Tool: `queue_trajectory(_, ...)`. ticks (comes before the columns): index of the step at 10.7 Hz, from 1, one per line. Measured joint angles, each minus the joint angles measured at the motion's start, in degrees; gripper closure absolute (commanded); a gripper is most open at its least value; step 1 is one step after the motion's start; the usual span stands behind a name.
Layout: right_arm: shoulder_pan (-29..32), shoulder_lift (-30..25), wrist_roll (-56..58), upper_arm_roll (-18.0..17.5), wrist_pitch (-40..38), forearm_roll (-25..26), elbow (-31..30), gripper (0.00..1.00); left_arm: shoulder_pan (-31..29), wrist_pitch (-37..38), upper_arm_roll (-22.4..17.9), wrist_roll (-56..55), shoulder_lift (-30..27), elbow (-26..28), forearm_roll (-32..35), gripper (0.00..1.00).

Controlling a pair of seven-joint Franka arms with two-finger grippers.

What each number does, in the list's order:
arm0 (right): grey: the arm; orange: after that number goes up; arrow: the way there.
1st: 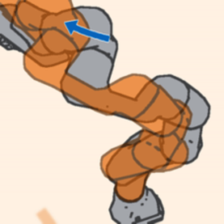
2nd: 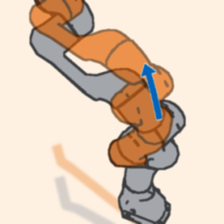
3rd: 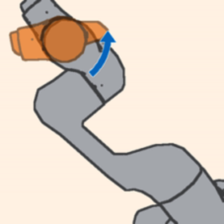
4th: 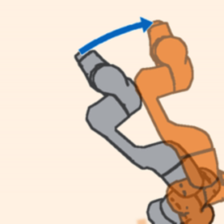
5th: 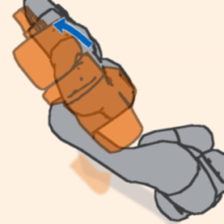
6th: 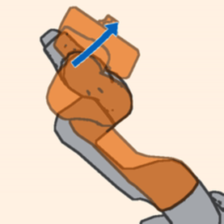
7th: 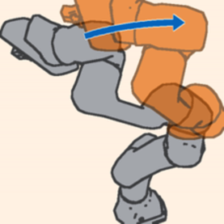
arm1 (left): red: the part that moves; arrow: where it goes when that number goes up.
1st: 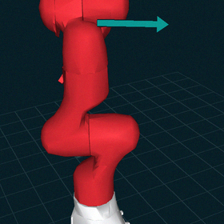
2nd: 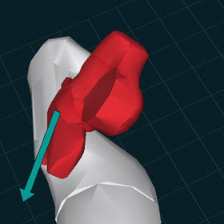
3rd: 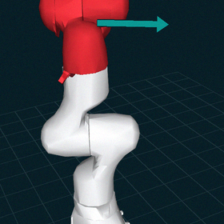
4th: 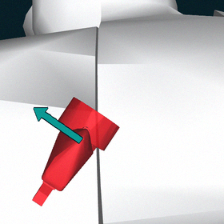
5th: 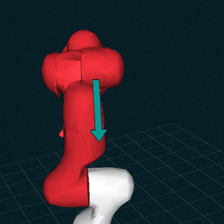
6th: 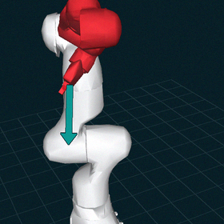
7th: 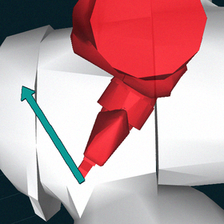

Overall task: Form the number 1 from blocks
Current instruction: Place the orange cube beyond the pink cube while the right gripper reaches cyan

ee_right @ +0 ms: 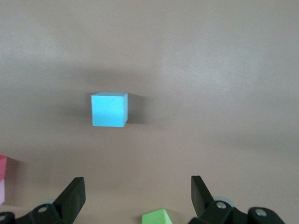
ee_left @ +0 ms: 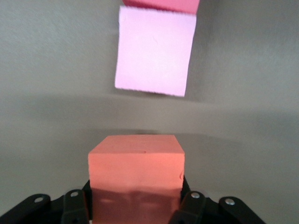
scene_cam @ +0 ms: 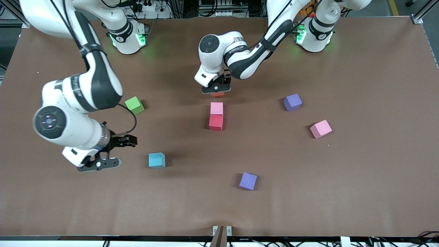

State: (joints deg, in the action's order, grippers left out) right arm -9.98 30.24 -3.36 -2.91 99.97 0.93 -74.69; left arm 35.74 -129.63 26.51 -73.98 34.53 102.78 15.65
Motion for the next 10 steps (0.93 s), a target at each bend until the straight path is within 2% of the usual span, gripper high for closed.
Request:
queue_trajectory(3,2.19,-1.21,2.59,-0.05,-2.09,-0.02,0.01,0.0,0.26,-2.2,-0.07,0.46,1.5,0.02,2.55,1.0)
queue_trajectory(10,4.39,-3.25,5.47,-0.07,-2.64,-0.02,0.02,0.0,-0.17,-4.05,-0.79,1.16,2.37,0.02,3.67,1.0)
